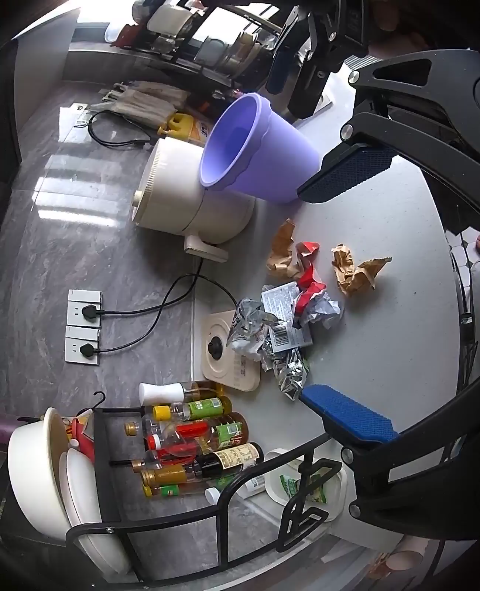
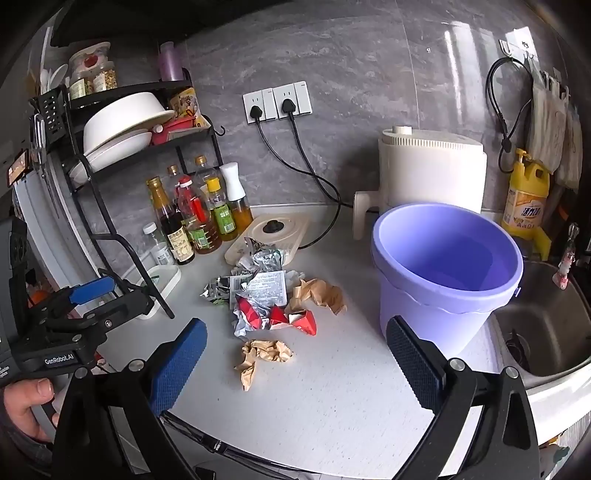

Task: Collect trash
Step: 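Move both tools toward the trash pile on the counter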

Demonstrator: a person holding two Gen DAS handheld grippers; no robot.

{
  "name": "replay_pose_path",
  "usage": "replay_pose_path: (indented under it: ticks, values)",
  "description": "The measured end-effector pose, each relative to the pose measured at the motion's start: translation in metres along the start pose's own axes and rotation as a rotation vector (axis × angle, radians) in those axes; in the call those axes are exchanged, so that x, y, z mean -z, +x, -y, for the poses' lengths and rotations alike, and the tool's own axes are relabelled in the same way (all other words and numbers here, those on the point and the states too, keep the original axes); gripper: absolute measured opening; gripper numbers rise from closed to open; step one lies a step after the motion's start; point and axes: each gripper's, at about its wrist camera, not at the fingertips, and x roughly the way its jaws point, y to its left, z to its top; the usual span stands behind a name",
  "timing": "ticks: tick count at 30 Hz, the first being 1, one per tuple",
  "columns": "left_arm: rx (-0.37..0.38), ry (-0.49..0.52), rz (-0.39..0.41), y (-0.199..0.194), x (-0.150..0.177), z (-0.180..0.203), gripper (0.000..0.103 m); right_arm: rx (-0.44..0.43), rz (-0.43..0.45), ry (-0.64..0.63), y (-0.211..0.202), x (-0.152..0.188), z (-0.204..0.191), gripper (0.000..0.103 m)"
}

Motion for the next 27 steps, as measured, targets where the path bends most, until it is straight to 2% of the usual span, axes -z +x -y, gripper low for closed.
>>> replay_pose_path:
  ticks: [27]
  values:
    - [0.02,0.011,0.034,-0.003,-0.004,0.004,0.098,0.029,0.034,0.008,-0.012,-0.001,0.006,0.095]
